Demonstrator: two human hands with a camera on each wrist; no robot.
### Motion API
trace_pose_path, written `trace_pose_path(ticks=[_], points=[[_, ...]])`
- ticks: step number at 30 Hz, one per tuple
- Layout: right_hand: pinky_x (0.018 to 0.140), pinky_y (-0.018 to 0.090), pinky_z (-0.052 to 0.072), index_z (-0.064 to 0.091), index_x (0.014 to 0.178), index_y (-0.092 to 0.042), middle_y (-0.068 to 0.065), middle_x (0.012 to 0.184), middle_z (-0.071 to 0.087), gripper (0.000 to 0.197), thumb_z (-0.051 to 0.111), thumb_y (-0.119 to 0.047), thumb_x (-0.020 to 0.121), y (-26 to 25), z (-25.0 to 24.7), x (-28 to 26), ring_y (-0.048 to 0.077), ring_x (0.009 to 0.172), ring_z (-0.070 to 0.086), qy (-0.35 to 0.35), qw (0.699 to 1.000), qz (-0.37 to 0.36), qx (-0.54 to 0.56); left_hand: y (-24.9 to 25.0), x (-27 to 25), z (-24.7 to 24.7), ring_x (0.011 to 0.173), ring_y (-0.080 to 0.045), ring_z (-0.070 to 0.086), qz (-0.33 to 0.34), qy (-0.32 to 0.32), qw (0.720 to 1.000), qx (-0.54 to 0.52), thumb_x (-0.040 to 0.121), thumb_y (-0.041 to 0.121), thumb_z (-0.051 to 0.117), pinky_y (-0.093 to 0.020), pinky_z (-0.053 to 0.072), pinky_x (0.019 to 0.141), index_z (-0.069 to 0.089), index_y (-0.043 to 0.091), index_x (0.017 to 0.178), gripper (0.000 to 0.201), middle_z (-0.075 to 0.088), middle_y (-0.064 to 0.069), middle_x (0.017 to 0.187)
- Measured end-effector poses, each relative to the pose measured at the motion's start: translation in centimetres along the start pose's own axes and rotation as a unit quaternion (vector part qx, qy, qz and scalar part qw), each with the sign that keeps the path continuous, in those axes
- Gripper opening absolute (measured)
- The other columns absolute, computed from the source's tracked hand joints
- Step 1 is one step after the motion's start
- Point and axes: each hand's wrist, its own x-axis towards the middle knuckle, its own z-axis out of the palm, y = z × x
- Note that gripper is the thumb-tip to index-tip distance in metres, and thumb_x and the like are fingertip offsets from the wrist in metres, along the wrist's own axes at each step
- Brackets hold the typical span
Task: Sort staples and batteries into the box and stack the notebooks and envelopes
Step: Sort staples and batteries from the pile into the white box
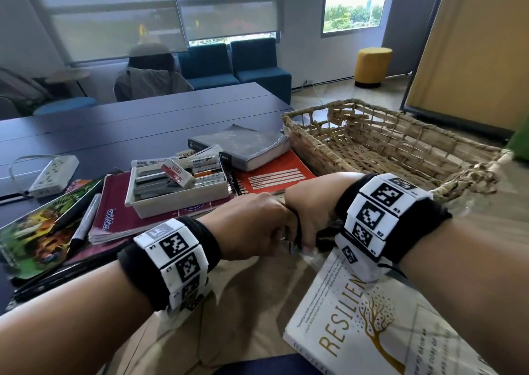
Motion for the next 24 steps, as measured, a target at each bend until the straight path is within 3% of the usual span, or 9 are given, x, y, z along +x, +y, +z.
trace_pose_path(ticks=[4,8,12,15,19,21,24], points=[[0.061,0.021,0.048,0.079,0.106,-0.017,-0.002,0.091,0.076,0.04,0.093,-0.026,0.07,0.0,0.1,-0.2,0.012,0.077,0.065,0.002,1.0,-0.002,0.001,0.4,0.0,-0.1,0.071,-0.003,0.052,-0.002,0.0,1.0,0.001,0.08,0.026,0.075,-0.03,0.052,0.066,0.071,0.035,0.097,0.02,0.062,0.018,0.082],[0.072,0.025,0.053,0.077,0.107,-0.019,-0.003,0.09,0.074,0.044,0.093,-0.029,0.068,-0.2,0.1,-0.5,0.015,0.087,0.068,-0.002,1.0,-0.002,0.009,1.3,0.0,0.0,0.072,-0.012,0.059,-0.028,-0.004,1.0,0.011,0.082,0.037,0.076,-0.034,0.054,0.067,0.073,0.031,0.095,0.015,0.064,0.012,0.083],[0.07,0.026,0.048,0.075,0.11,-0.018,-0.003,0.093,0.072,0.046,0.093,-0.031,0.069,-0.5,0.3,-0.4,0.016,0.088,0.066,0.002,1.0,0.007,-0.005,2.0,0.2,0.4,0.062,-0.006,0.046,-0.056,-0.006,0.998,0.031,0.082,0.052,0.076,-0.025,0.04,0.062,0.075,0.033,0.096,0.023,0.047,0.017,0.069],[0.074,0.026,0.048,0.077,0.11,-0.019,-0.002,0.095,0.072,0.043,0.092,-0.027,0.071,-0.8,0.4,-0.3,0.016,0.088,0.064,-0.002,1.0,0.008,-0.012,1.9,0.3,0.5,0.069,-0.008,0.05,-0.063,-0.004,0.998,0.028,0.086,0.044,0.074,-0.023,0.039,0.064,0.075,0.033,0.097,0.016,0.049,0.016,0.073],[0.061,0.021,0.047,0.079,0.106,-0.022,-0.008,0.083,0.07,0.035,0.09,-0.018,0.072,-0.9,0.5,-0.1,0.014,0.081,0.064,-0.006,1.0,0.008,-0.008,1.7,0.0,0.4,0.068,-0.005,0.049,-0.065,-0.007,0.998,0.023,0.088,0.032,0.073,-0.021,0.041,0.063,0.075,0.032,0.095,0.007,0.056,0.017,0.077],[0.066,0.023,0.05,0.079,0.105,-0.023,-0.008,0.084,0.071,0.036,0.091,-0.021,0.071,-1.0,0.5,-0.2,0.013,0.082,0.065,-0.008,1.0,0.009,-0.009,1.8,0.0,0.1,0.062,-0.005,0.047,-0.064,-0.012,0.998,0.028,0.089,0.031,0.072,-0.017,0.037,0.058,0.073,0.031,0.091,0.002,0.053,0.017,0.072],[0.064,0.021,0.046,0.077,0.107,-0.022,-0.012,0.078,0.066,0.039,0.092,-0.022,0.071,-1.2,0.4,-0.2,0.007,0.072,0.06,-0.016,1.0,0.006,-0.014,1.9,-0.2,0.0,0.055,0.004,0.042,-0.048,-0.018,0.998,0.034,0.087,0.03,0.072,-0.013,0.029,0.053,0.059,0.037,0.076,0.018,0.046,0.019,0.064]])
